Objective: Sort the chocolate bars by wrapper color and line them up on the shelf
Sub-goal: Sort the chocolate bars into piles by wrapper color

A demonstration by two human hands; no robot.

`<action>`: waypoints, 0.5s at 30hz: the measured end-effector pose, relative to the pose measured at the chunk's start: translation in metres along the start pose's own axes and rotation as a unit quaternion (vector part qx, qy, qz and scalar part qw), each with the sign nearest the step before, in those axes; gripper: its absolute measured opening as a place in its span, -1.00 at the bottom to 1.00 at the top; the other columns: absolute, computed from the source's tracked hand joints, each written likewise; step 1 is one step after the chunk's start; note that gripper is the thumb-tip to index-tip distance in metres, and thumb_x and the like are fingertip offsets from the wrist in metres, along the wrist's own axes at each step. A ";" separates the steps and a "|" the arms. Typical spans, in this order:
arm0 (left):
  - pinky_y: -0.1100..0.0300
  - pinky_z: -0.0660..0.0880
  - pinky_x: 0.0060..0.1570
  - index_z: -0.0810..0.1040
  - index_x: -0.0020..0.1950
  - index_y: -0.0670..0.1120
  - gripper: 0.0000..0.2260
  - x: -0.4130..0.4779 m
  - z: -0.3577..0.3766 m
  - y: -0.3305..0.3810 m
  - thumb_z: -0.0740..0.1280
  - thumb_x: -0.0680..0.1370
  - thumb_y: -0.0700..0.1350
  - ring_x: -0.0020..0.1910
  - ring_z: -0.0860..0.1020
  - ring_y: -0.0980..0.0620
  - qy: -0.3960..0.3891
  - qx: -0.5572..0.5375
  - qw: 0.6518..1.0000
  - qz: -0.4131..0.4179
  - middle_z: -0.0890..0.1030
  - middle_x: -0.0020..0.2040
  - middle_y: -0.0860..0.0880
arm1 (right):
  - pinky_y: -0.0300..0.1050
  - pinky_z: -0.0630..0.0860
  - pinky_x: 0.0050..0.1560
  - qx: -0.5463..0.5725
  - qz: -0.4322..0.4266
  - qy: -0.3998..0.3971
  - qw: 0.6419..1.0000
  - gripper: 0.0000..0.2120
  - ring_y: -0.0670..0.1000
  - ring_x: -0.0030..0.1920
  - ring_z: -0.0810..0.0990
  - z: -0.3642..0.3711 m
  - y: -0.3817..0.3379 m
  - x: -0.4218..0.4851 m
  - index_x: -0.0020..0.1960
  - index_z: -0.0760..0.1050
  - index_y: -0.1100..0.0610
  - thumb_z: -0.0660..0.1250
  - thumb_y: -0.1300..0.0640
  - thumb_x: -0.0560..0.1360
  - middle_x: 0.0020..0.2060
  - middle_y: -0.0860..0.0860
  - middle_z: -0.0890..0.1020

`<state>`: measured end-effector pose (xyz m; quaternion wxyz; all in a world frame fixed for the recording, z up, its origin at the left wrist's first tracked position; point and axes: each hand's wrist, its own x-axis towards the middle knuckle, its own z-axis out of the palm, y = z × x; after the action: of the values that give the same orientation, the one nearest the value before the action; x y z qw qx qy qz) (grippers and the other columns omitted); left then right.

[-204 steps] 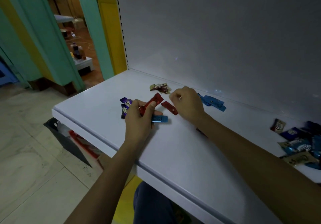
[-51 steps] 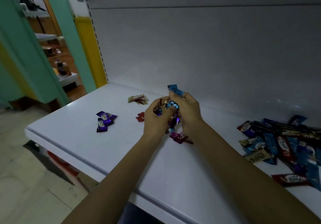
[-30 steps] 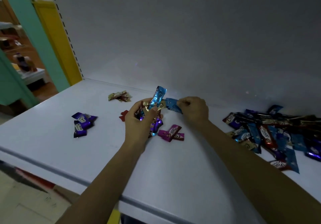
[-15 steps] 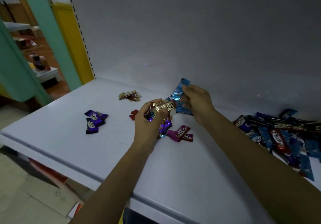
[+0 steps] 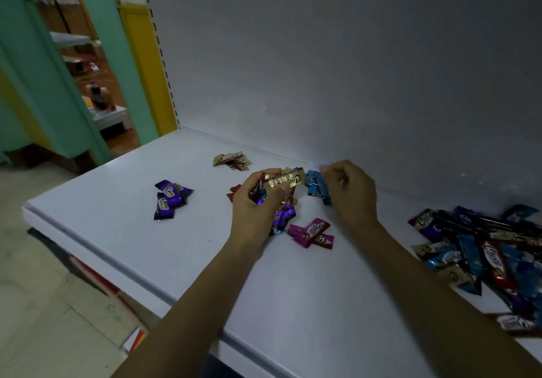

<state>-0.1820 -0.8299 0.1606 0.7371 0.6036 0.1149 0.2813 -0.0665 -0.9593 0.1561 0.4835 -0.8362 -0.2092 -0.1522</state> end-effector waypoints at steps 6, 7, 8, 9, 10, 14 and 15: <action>-0.21 0.53 0.14 0.57 0.16 -0.15 -0.73 -0.003 -0.002 0.000 0.45 0.47 -0.20 0.06 0.62 -0.21 -0.012 0.010 1.000 0.001 0.65 0.05 -0.17 | -0.42 0.37 -0.46 0.246 0.061 -0.194 0.948 -0.91 -0.22 -0.49 0.51 0.000 -0.048 -0.007 -0.04 0.59 0.24 0.36 0.23 0.50 -0.46 -0.13 0.60; -0.21 0.52 0.15 0.56 0.17 -0.16 -0.69 -0.004 -0.002 0.001 0.46 0.45 -0.18 0.07 0.62 -0.21 -0.016 0.003 1.000 0.001 0.65 0.06 -0.18 | -0.41 0.37 -0.47 0.241 0.057 -0.199 0.948 -0.93 -0.21 -0.51 0.51 0.002 -0.047 -0.007 -0.06 0.59 0.24 0.36 0.24 0.50 -0.48 -0.14 0.60; -0.20 0.53 0.15 0.55 0.18 -0.17 -0.65 -0.005 -0.003 0.001 0.46 0.42 -0.15 0.07 0.62 -0.20 -0.021 -0.002 1.000 -0.001 0.65 0.07 -0.19 | -0.40 0.37 -0.48 0.241 0.060 -0.197 0.948 -0.95 -0.20 -0.51 0.51 0.003 -0.046 -0.007 -0.08 0.59 0.22 0.36 0.25 0.50 -0.50 -0.15 0.60; -0.18 0.53 0.15 0.54 0.20 -0.17 -0.59 -0.006 -0.003 0.002 0.46 0.38 -0.12 0.08 0.62 -0.20 -0.025 -0.002 1.000 -0.004 0.64 0.08 -0.19 | -0.40 0.37 -0.49 0.248 0.064 -0.192 0.947 -0.96 -0.19 -0.52 0.51 0.004 -0.045 -0.007 -0.09 0.58 0.22 0.36 0.25 0.50 -0.51 -0.14 0.60; -0.14 0.55 0.14 0.53 0.21 -0.16 -0.55 -0.006 -0.003 0.003 0.47 0.35 -0.11 0.09 0.62 -0.19 -0.030 -0.003 1.000 -0.010 0.64 0.09 -0.18 | -0.39 0.37 -0.50 0.258 0.072 -0.185 0.945 -0.96 -0.20 -0.52 0.51 0.004 -0.046 -0.008 -0.09 0.58 0.24 0.35 0.26 0.50 -0.51 -0.13 0.59; -0.03 0.58 0.10 0.53 0.21 -0.15 -0.63 -0.007 -0.004 0.003 0.46 0.42 -0.27 0.09 0.62 -0.15 -0.022 0.005 0.999 -0.024 0.64 0.09 -0.17 | -0.38 0.39 -0.52 0.262 0.106 -0.166 0.945 -0.88 -0.18 -0.51 0.55 0.007 -0.049 -0.014 -0.03 0.57 0.29 0.34 0.22 0.53 -0.36 0.02 0.63; -0.04 0.58 0.10 0.54 0.20 -0.15 -0.67 -0.007 -0.003 0.003 0.43 0.45 -0.31 0.08 0.63 -0.15 -0.015 0.011 1.000 -0.024 0.65 0.07 -0.16 | -0.38 0.39 -0.51 0.247 0.103 -0.154 0.951 -0.87 -0.18 -0.50 0.55 0.008 -0.048 -0.015 -0.05 0.57 0.26 0.35 0.18 0.53 -0.33 0.03 0.63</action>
<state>-0.1901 -0.8309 0.1616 0.7385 0.6132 0.1215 0.2526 -0.1034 -0.9336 0.1809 0.6499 -0.7211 -0.2246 0.0852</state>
